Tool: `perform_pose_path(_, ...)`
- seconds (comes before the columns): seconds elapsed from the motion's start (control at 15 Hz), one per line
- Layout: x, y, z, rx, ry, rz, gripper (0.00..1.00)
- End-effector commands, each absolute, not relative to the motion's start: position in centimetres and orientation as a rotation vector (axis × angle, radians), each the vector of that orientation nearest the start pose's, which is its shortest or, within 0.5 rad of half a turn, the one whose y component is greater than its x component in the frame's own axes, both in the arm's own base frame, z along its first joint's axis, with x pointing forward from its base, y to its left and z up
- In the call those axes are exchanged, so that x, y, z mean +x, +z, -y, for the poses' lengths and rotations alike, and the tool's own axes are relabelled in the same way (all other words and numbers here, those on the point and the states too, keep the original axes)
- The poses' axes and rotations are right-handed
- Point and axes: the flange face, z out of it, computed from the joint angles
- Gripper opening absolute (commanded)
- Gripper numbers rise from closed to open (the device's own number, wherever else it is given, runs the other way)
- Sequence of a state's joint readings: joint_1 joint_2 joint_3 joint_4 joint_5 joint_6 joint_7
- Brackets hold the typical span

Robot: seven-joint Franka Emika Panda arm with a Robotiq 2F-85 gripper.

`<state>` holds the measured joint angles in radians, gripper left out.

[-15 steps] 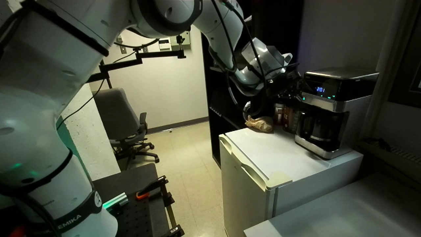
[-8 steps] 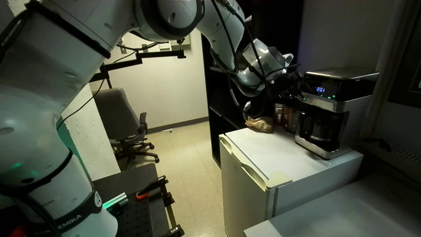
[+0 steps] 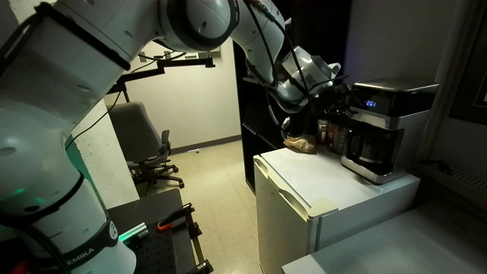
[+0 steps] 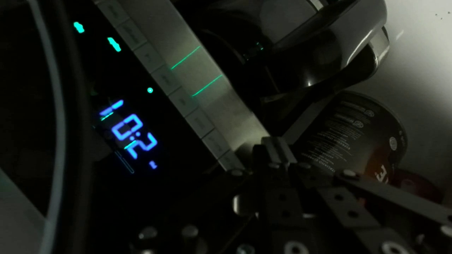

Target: Press the button on the left side of the coffee machine

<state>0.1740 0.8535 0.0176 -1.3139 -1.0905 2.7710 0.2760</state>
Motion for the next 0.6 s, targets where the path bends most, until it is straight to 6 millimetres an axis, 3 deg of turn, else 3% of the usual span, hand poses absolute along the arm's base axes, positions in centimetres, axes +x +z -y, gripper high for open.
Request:
perform_pose_path(0.0,76.4,27.4,-18.4,2.255,0.902,-0.991,0.00)
perform_pose_path(0.33,76.5,27.3,-18.5,2.255,0.903,-0.991,0.00)
perform_pose_path(0.53,75.4,27.6,-18.5,2.265,0.898,-1.011,0.00)
